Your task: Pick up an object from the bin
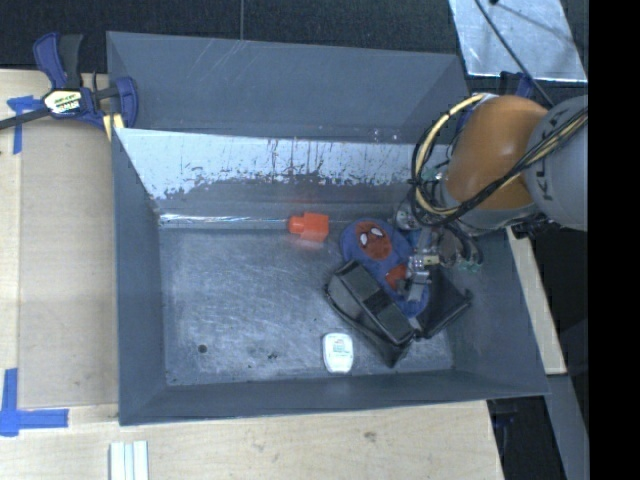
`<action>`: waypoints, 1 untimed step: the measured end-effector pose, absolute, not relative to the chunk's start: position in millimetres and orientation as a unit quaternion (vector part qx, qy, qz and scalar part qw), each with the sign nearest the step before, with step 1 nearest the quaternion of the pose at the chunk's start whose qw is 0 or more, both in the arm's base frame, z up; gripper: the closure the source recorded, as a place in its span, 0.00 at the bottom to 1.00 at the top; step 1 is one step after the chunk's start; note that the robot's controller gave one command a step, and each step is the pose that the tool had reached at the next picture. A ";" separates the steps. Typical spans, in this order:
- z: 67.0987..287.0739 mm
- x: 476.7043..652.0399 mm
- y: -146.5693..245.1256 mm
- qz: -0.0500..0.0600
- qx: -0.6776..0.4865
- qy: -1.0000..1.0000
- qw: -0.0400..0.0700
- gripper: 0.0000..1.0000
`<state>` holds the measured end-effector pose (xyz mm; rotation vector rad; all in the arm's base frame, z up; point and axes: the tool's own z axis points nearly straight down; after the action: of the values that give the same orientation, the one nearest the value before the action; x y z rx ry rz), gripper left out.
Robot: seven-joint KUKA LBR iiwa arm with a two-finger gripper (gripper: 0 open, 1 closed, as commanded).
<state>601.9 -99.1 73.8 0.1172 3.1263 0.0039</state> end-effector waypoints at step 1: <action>76.7 604.9 -99.6 0.001 0.038 0.999 0.011 1.00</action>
Offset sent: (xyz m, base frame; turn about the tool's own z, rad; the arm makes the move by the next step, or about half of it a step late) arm 0.0000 0.0000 0.0000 0.0000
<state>604.9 -99.6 76.7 0.1184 3.1183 0.0027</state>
